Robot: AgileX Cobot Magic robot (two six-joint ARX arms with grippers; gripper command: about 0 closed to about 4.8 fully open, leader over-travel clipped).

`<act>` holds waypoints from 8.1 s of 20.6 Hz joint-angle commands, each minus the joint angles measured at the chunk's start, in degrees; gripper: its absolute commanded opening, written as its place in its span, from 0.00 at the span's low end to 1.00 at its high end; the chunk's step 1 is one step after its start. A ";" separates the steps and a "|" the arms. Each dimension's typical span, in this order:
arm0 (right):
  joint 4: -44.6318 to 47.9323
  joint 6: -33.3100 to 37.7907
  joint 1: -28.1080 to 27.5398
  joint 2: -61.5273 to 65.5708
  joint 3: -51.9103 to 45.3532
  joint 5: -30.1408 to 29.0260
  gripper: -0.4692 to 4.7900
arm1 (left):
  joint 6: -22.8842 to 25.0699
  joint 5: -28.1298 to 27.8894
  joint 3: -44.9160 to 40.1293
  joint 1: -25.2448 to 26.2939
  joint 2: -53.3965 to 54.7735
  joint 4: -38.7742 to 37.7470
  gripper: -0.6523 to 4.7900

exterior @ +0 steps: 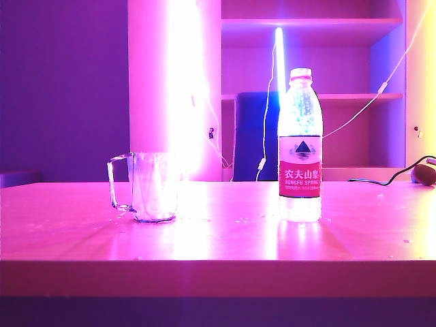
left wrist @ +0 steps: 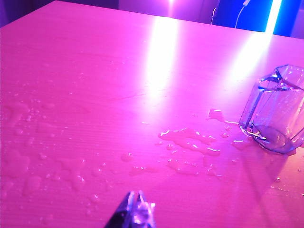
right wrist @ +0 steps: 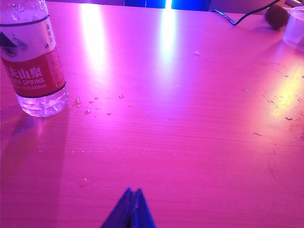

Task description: Pick up the mineral water bottle on the table and pour water into the mug until it's half full.

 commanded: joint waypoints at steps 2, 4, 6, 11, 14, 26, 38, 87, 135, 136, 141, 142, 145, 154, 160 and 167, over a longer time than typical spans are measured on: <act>0.59 -0.13 -0.04 -0.11 -0.17 -0.04 0.11 | -0.09 0.11 0.15 -0.02 0.07 -0.37 0.11; 0.61 -0.04 0.02 -0.11 -0.17 -0.90 0.11 | -0.09 -0.20 0.31 -0.02 0.07 -0.04 0.11; 0.68 1.44 0.02 -0.11 -0.15 -2.71 0.11 | -0.11 -0.20 0.37 -0.02 0.07 0.11 0.11; 4.09 32.37 0.02 -0.07 9.25 -7.63 0.07 | -9.62 8.39 10.40 -0.02 0.07 5.99 0.11; -4.24 28.15 0.00 0.07 20.94 -18.71 0.07 | -1.92 17.03 24.02 -0.02 1.05 -7.06 0.11; -17.88 1.95 -0.02 13.79 43.82 -39.45 0.33 | 10.34 35.82 40.96 0.04 20.35 -23.34 0.11; 72.02 9.64 3.13 64.02 9.75 -20.13 0.85 | 9.84 36.85 40.94 -0.04 20.28 -28.50 0.11; 19.34 -44.41 27.98 99.10 67.38 22.18 0.54 | 10.43 36.22 40.94 -0.02 20.24 -31.32 0.11; 24.06 -81.59 34.58 106.79 76.96 42.60 0.54 | 10.43 36.22 40.94 -0.02 20.24 -31.30 0.11; 23.67 -81.35 34.62 106.79 76.96 42.51 0.54 | 10.43 36.22 40.94 -0.02 20.24 -31.30 0.11; 16.04 -68.13 35.30 106.84 76.85 40.09 0.55 | 10.43 36.22 40.94 -0.02 20.24 -31.30 0.11; 14.16 -62.36 35.30 106.81 76.85 38.91 0.55 | 10.43 36.22 40.94 -0.02 20.24 -31.30 0.11; 12.13 -45.51 35.21 106.81 76.83 36.39 0.55 | 10.43 36.22 40.94 -0.02 20.24 -31.30 0.11; 30.36 -2.08 29.22 106.75 67.06 25.16 0.55 | 10.43 36.20 40.94 -0.02 20.24 -31.30 0.11; 53.55 7.26 26.40 106.55 52.92 22.95 0.55 | 10.43 36.22 40.94 -0.02 20.24 -31.30 0.11; 57.16 7.23 26.21 106.20 46.42 25.90 0.67 | 10.43 36.22 40.94 -0.02 20.24 -31.28 0.11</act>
